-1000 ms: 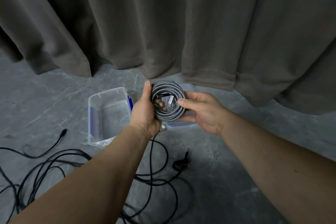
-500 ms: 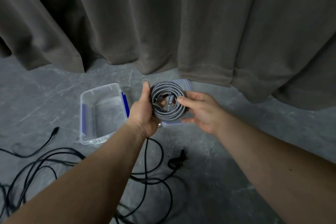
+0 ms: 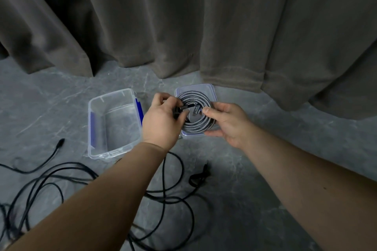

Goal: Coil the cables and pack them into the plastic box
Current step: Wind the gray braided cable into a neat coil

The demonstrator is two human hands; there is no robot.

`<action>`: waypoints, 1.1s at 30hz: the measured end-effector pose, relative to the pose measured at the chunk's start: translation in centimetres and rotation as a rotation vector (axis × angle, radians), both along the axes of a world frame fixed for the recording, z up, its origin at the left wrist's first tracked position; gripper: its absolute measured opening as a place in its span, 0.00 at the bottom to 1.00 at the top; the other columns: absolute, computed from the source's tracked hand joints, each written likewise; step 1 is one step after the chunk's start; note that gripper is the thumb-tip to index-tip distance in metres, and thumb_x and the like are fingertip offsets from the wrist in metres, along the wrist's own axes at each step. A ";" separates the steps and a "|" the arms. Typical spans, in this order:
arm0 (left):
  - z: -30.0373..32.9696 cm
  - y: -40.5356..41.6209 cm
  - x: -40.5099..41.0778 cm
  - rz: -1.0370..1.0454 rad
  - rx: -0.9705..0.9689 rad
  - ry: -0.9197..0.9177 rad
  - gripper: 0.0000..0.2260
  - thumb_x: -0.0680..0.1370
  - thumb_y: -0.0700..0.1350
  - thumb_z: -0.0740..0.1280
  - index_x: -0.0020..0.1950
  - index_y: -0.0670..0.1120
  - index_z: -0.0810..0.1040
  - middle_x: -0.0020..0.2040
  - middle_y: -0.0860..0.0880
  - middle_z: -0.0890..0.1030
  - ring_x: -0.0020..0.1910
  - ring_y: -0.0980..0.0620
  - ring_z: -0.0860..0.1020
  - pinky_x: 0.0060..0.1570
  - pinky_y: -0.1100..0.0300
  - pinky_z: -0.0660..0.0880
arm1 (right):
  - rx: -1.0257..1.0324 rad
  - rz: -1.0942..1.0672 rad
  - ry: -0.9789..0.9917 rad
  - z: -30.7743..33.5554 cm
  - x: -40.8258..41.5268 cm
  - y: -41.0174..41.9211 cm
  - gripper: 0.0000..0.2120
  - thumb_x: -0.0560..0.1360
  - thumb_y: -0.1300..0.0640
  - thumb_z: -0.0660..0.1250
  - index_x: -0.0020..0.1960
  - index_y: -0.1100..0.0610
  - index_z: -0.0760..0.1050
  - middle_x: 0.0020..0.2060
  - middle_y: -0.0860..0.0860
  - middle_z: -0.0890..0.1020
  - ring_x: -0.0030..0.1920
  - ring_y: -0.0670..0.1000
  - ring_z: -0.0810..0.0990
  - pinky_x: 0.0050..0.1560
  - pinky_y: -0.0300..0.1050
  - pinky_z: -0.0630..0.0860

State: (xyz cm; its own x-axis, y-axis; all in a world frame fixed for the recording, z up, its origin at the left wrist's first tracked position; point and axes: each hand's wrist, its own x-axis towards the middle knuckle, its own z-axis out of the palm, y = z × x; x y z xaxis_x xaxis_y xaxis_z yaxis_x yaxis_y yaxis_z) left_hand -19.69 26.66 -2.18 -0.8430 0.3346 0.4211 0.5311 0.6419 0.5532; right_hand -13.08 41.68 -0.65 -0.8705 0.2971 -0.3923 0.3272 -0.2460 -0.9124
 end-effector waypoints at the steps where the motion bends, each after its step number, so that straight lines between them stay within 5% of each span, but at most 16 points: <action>1: 0.1 0.2 0.0 0.008 -0.025 0.006 0.07 0.72 0.45 0.75 0.45 0.44 0.81 0.52 0.47 0.77 0.42 0.48 0.78 0.39 0.60 0.70 | -0.001 0.006 -0.004 -0.1 0.1 0.1 0.09 0.78 0.60 0.65 0.57 0.60 0.77 0.43 0.50 0.81 0.43 0.48 0.80 0.46 0.52 0.80; 8: -0.2 0.8 -0.1 -0.028 -0.003 -0.086 0.06 0.74 0.42 0.73 0.38 0.45 0.78 0.51 0.49 0.80 0.45 0.48 0.80 0.46 0.58 0.74 | 0.038 -0.059 -0.015 -0.7 -0.2 0.4 0.03 0.78 0.61 0.65 0.47 0.56 0.77 0.38 0.50 0.81 0.36 0.46 0.80 0.34 0.44 0.80; 13: -1.4 2.0 0.6 -0.052 0.355 -0.586 0.13 0.75 0.36 0.71 0.35 0.48 0.72 0.43 0.54 0.81 0.42 0.52 0.81 0.50 0.57 0.79 | 0.043 -0.144 -0.083 -2.6 0.4 2.1 0.04 0.79 0.63 0.63 0.49 0.58 0.77 0.38 0.52 0.80 0.37 0.50 0.79 0.45 0.54 0.80; 16: -2.8 3.2 1.6 -0.060 0.470 -0.743 0.12 0.74 0.33 0.71 0.36 0.46 0.73 0.44 0.54 0.79 0.41 0.53 0.79 0.47 0.64 0.77 | 0.022 -0.136 -0.133 -4.2 1.2 3.0 0.05 0.79 0.63 0.62 0.52 0.59 0.76 0.38 0.52 0.80 0.36 0.49 0.79 0.37 0.46 0.80; 20: -4.5 4.5 2.0 -0.013 0.657 -0.947 0.08 0.75 0.39 0.72 0.51 0.47 0.76 0.53 0.46 0.80 0.48 0.51 0.79 0.48 0.58 0.76 | 0.006 -0.143 -0.151 -5.6 1.0 3.9 0.04 0.80 0.63 0.62 0.53 0.58 0.75 0.38 0.51 0.80 0.36 0.48 0.79 0.36 0.44 0.78; 23: -6.3 4.8 2.0 0.029 0.667 -1.202 0.17 0.78 0.42 0.68 0.66 0.46 0.72 0.57 0.47 0.79 0.49 0.52 0.79 0.48 0.56 0.75 | -0.026 -0.160 -0.209 -7.6 1.1 4.7 0.03 0.79 0.63 0.62 0.50 0.60 0.74 0.40 0.53 0.79 0.35 0.48 0.77 0.44 0.52 0.78; 28: -11.7 5.0 2.5 0.090 0.463 -1.201 0.22 0.77 0.30 0.65 0.70 0.37 0.68 0.58 0.41 0.79 0.34 0.59 0.79 0.34 0.70 0.74 | -0.042 -0.161 -0.328 -12.5 1.9 4.5 0.15 0.79 0.63 0.64 0.65 0.62 0.69 0.51 0.56 0.77 0.46 0.55 0.78 0.52 0.63 0.76; 33: -15.5 5.6 3.7 0.165 0.387 -1.114 0.20 0.74 0.29 0.68 0.66 0.34 0.73 0.60 0.39 0.79 0.50 0.50 0.76 0.46 0.67 0.75 | -0.037 -0.179 -0.364 -15.2 1.8 4.7 0.17 0.78 0.62 0.65 0.66 0.59 0.68 0.52 0.54 0.75 0.51 0.54 0.75 0.51 0.59 0.76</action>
